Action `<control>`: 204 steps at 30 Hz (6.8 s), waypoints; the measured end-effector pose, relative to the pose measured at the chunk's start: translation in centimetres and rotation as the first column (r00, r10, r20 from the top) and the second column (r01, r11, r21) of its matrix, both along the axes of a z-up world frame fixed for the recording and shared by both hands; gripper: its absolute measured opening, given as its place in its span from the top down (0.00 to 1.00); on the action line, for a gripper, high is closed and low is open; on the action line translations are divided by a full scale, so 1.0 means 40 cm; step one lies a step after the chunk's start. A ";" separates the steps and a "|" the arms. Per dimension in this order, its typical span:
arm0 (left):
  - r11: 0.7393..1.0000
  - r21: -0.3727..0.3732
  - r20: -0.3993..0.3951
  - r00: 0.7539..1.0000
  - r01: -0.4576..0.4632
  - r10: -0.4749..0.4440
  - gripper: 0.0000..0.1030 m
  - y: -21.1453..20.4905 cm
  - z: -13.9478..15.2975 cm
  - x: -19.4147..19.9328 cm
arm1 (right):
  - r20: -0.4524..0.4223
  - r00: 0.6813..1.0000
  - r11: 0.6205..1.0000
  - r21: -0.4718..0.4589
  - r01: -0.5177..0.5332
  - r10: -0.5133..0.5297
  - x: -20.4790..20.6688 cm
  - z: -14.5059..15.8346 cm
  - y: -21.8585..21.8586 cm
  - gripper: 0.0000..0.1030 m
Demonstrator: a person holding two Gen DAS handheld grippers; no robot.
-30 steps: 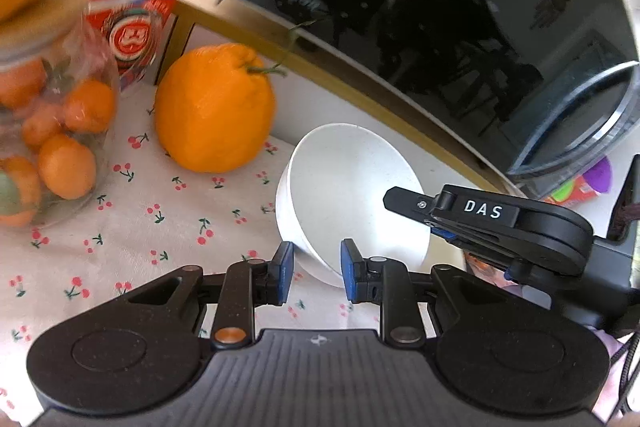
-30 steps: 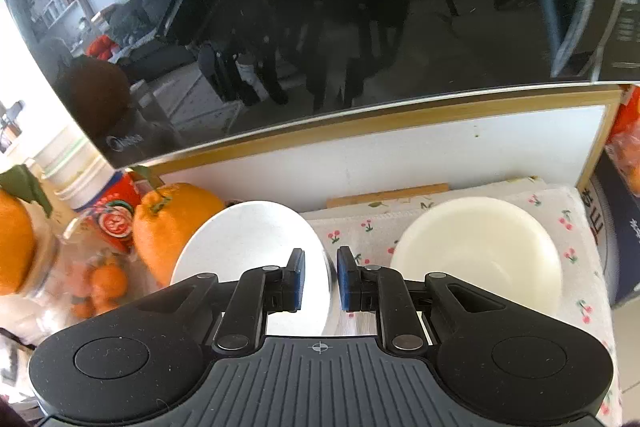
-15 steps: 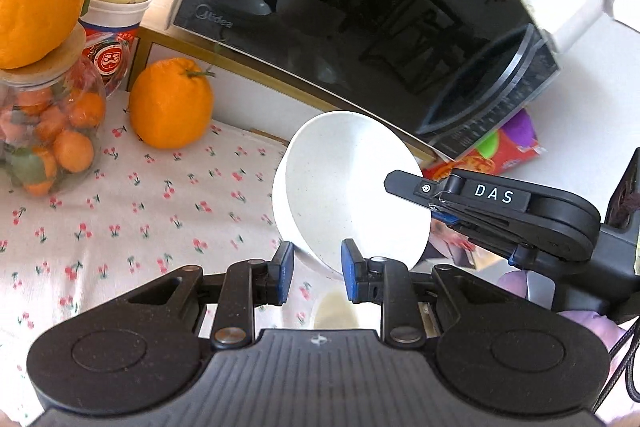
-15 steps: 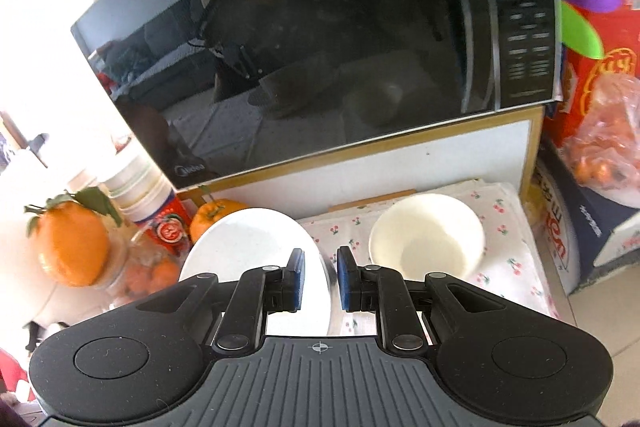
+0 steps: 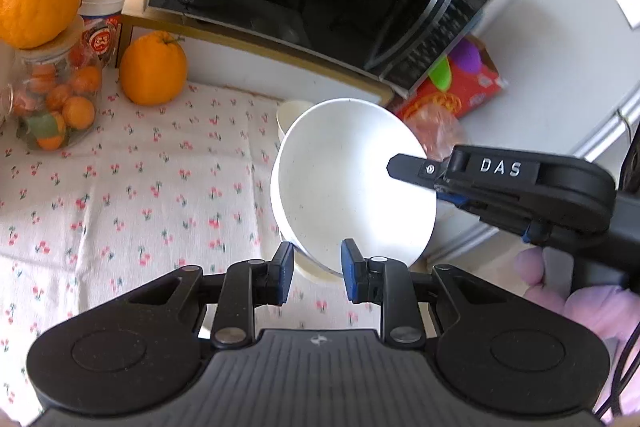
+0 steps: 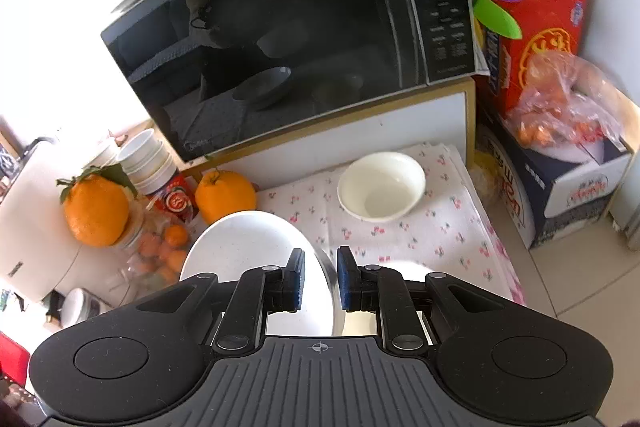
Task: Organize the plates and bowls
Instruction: 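Lift the white bowl with both tools and carry it toward the plate stack, then lower the white bowl onto the tablecloth and open both tools, then move both tools to the large cream bowl, then close both tools on the cream bowl rim, then lift the cream bowl with both tools and carry it over the white bowl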
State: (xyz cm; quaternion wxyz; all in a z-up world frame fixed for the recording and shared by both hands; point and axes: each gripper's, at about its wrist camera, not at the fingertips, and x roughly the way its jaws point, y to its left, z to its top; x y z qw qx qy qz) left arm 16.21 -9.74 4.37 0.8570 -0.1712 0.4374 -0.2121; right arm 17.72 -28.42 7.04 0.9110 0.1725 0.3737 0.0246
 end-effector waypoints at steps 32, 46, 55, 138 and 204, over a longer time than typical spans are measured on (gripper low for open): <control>0.973 0.058 -0.231 0.951 0.225 -0.207 0.77 -0.129 -0.206 -0.103 | -0.374 0.918 0.990 -0.027 0.135 -0.136 -0.150 -0.278 -0.110 0.83; 0.968 0.093 -0.227 0.952 0.231 -0.205 0.75 -0.139 -0.219 -0.098 | -0.416 0.900 0.990 -0.002 0.140 -0.128 -0.133 -0.324 -0.122 0.80; 0.961 0.133 -0.193 0.958 0.241 -0.213 0.59 -0.136 -0.209 -0.103 | -0.404 0.906 0.989 0.012 0.145 -0.128 -0.134 -0.320 -0.131 0.73; 0.997 0.068 -0.134 0.991 -0.021 0.030 0.48 -0.108 -0.264 0.177 | -0.240 0.887 0.753 0.469 0.462 -0.394 -0.032 -0.433 -0.238 0.32; 0.998 0.057 -0.073 0.997 0.039 -0.034 0.87 -0.054 -0.163 0.033 | -0.187 0.967 0.898 0.374 0.233 -0.173 -0.138 -0.235 -0.135 0.86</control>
